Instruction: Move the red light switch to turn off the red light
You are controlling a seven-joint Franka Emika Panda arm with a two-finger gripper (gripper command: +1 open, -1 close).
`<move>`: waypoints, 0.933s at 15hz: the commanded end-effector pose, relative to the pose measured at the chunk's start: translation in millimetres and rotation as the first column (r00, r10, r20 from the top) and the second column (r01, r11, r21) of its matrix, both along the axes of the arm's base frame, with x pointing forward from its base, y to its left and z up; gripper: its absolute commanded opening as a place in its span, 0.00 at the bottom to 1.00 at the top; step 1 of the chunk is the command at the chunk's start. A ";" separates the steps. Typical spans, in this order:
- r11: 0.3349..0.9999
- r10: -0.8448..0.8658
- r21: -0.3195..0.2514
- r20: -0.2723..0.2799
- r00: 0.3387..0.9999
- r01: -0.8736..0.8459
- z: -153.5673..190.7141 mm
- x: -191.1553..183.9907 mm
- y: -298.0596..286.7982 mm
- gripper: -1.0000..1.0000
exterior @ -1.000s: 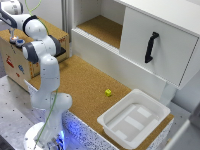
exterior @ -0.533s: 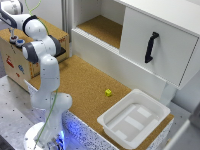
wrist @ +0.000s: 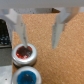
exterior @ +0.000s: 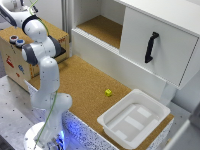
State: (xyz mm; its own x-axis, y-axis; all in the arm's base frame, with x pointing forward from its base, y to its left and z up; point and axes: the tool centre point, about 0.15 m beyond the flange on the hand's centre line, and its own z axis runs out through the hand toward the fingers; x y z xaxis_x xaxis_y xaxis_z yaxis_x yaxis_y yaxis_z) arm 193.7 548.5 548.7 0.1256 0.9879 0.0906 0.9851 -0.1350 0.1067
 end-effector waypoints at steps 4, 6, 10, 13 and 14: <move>0.988 -0.070 0.138 0.037 0.997 0.065 -16.2 36.6 -140.2 1.00; 0.980 -0.113 0.173 0.046 0.993 0.103 -21.7 44.3 -181.2 1.00; 0.957 -0.193 0.227 0.034 0.981 0.180 -36.3 50.0 -260.7 1.00; 0.929 -0.272 0.263 0.005 0.962 0.261 -57.3 53.4 -320.2 1.00; 0.919 -0.303 0.263 -0.005 0.953 0.294 -65.7 54.2 -340.2 1.00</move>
